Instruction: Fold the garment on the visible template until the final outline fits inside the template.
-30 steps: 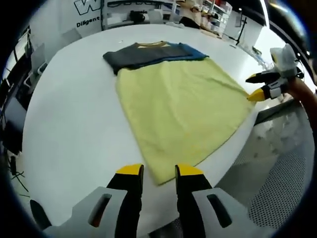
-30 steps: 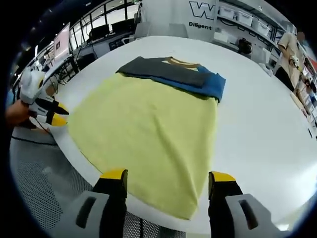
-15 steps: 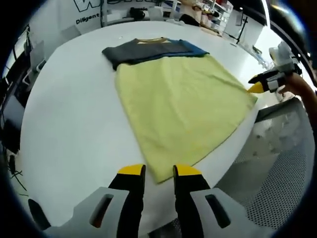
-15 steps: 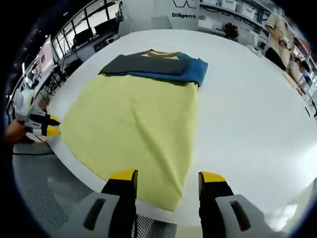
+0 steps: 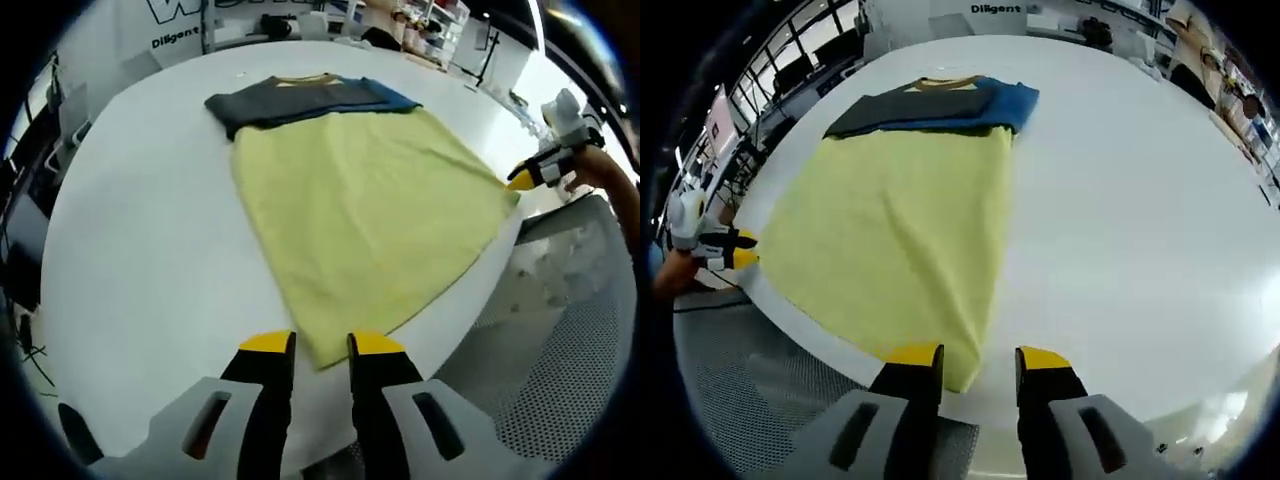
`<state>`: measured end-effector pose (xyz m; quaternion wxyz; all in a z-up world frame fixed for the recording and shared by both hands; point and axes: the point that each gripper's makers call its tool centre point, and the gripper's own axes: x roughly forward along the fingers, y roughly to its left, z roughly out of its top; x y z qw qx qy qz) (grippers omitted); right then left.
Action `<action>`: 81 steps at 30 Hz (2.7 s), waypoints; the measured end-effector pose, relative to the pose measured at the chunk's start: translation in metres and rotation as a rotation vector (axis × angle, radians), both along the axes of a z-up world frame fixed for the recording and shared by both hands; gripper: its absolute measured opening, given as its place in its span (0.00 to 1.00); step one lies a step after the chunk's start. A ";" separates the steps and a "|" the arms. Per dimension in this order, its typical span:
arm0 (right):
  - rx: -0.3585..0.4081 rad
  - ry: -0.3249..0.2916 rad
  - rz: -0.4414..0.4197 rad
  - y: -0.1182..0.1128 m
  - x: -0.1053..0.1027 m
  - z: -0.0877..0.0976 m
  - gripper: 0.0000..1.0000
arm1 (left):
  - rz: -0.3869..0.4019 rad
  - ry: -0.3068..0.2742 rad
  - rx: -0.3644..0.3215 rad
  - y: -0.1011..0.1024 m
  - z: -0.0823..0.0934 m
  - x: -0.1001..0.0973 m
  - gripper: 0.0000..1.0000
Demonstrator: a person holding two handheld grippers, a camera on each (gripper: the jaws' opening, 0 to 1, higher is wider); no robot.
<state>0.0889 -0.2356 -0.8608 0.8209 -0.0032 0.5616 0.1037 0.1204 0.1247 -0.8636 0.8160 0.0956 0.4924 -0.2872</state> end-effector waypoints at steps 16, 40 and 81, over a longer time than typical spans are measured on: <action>0.055 0.054 -0.052 0.005 -0.011 -0.009 0.12 | -0.007 0.002 0.004 0.000 0.000 -0.001 0.17; 0.054 0.057 -0.007 0.013 -0.010 -0.012 0.00 | 0.025 0.025 -0.001 0.002 -0.003 -0.001 0.00; 0.049 0.099 0.055 0.019 -0.023 -0.007 0.00 | 0.016 0.029 -0.001 0.004 0.003 -0.004 0.00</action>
